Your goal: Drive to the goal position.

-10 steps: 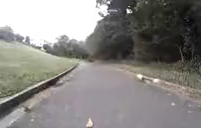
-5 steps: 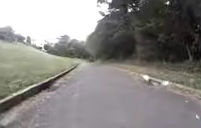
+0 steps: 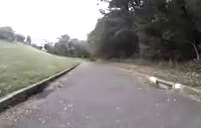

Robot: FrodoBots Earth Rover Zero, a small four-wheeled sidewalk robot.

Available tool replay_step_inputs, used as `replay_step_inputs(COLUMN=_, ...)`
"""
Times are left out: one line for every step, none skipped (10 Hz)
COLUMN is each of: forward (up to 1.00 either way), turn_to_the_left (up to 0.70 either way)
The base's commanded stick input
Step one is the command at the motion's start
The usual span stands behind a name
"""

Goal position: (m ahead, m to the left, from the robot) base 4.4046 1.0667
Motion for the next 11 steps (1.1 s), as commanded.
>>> replay_step_inputs(forward=1.0, turn_to_the_left=0.0)
replay_step_inputs(forward=1.0, turn_to_the_left=0.0)
replay_step_inputs(forward=1.0, turn_to_the_left=0.0)
replay_step_inputs(forward=1.0, turn_to_the_left=0.0)
replay_step_inputs(forward=1.0, turn_to_the_left=0.0)
replay_step_inputs(forward=1.0, turn_to_the_left=0.0)
replay_step_inputs(forward=1.0, turn_to_the_left=0.0)
replay_step_inputs(forward=1.0, turn_to_the_left=0.0)
replay_step_inputs(forward=1.0, turn_to_the_left=0.0)
replay_step_inputs(forward=1.0, turn_to_the_left=0.0)
replay_step_inputs(forward=1.0, turn_to_the_left=0.0)
